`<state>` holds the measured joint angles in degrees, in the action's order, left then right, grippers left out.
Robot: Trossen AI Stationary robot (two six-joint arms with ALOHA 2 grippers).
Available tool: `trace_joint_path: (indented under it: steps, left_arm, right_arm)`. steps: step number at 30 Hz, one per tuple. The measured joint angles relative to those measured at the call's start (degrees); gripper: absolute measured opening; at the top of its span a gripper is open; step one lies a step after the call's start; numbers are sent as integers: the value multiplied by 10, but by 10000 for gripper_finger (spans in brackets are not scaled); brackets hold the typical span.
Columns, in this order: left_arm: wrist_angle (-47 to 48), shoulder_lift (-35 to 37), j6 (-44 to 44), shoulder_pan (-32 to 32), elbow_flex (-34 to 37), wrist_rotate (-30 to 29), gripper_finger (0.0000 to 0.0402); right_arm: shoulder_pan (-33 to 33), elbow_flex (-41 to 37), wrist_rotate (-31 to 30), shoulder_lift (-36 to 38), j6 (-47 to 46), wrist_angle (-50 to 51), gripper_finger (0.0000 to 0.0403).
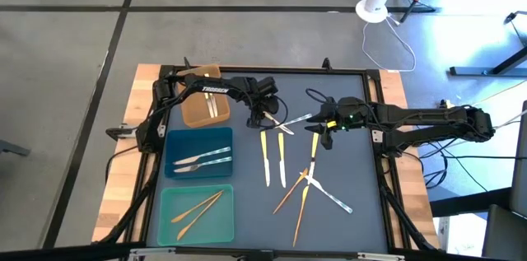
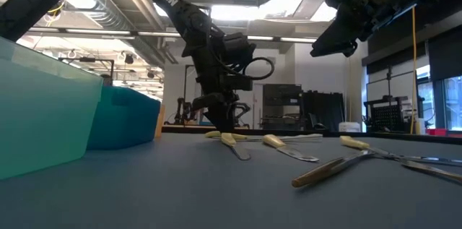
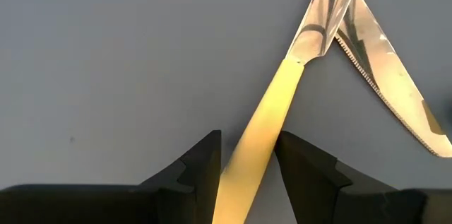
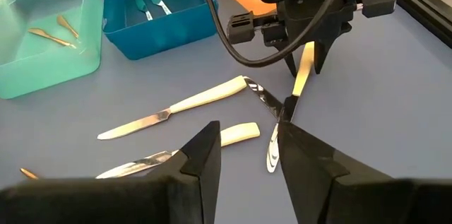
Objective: Sort silverware by color (type)
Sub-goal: Put the yellow knife into the orange bin
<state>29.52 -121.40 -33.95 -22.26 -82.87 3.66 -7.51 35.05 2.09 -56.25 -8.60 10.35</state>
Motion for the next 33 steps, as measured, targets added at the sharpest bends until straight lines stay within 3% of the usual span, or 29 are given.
trace_joint_path:
  steps: [8,19,33]
  left_arm:
    - [-1,0,-1,0,0,0,127]
    - [-3,-1,-2,0,0,1,63]
    - [-3,-1,-12,1,0,-1,59]
  right_arm:
    - [0,0,0,0,0,0,129]
    - [0,0,0,0,0,0,129]
    - [0,0,0,0,0,0,129]
